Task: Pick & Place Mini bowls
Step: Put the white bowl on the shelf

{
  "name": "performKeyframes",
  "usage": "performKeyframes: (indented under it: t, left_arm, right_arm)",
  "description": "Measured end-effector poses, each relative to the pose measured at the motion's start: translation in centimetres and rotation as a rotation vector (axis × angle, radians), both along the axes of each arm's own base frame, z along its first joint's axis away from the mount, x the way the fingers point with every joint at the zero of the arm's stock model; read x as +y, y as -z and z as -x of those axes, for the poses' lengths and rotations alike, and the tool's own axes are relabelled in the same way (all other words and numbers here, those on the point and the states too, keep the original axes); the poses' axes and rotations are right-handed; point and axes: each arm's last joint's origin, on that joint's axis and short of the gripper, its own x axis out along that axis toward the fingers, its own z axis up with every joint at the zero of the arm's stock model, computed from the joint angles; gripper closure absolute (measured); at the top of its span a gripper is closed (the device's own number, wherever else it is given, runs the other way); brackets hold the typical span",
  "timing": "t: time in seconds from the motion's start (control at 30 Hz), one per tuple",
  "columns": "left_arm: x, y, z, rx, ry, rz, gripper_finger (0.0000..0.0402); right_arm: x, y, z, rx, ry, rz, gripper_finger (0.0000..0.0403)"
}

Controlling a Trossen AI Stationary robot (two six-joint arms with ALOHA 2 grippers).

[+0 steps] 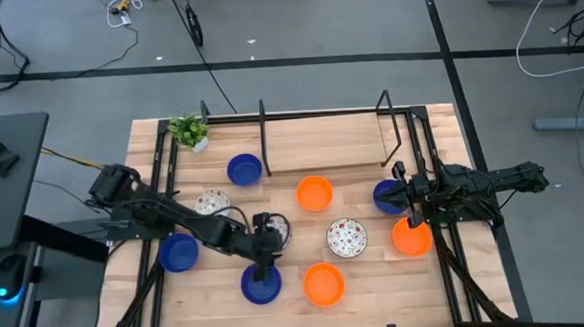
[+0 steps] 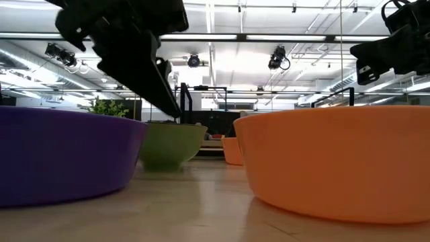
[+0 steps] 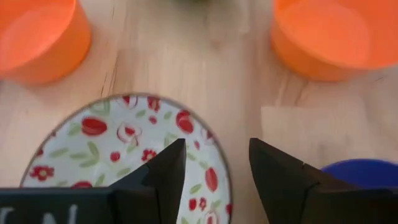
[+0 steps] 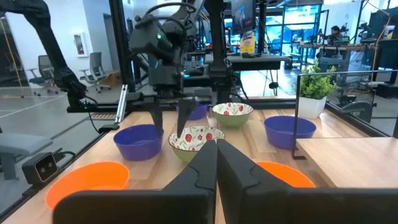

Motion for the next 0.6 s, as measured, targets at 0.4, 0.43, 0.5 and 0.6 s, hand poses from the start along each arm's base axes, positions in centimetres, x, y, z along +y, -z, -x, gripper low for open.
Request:
performKeyframes:
  t: [0.4,0.43,0.5,0.6]
  left_arm:
    - [0.53,1.18,-0.41,0.029,-0.104,0.037,0.0271]
    - [0.52,1.18,-0.41,0.028,-0.103,0.037,0.0277]
    - [0.5,1.18,-0.4,0.029,-0.102,0.037,0.0291]
    - [0.53,1.18,-0.41,0.028,-0.1,0.032,0.0313]
  right_arm:
    - [0.0,0.0,0.0,0.0,0.0,0.0,0.0389]
    - [0.0,0.0,0.0,0.0,0.0,0.0,0.0389]
    - [0.0,0.0,0.0,0.0,0.0,0.0,0.0389]
    - [0.0,0.0,0.0,0.0,0.0,0.0,0.0389]
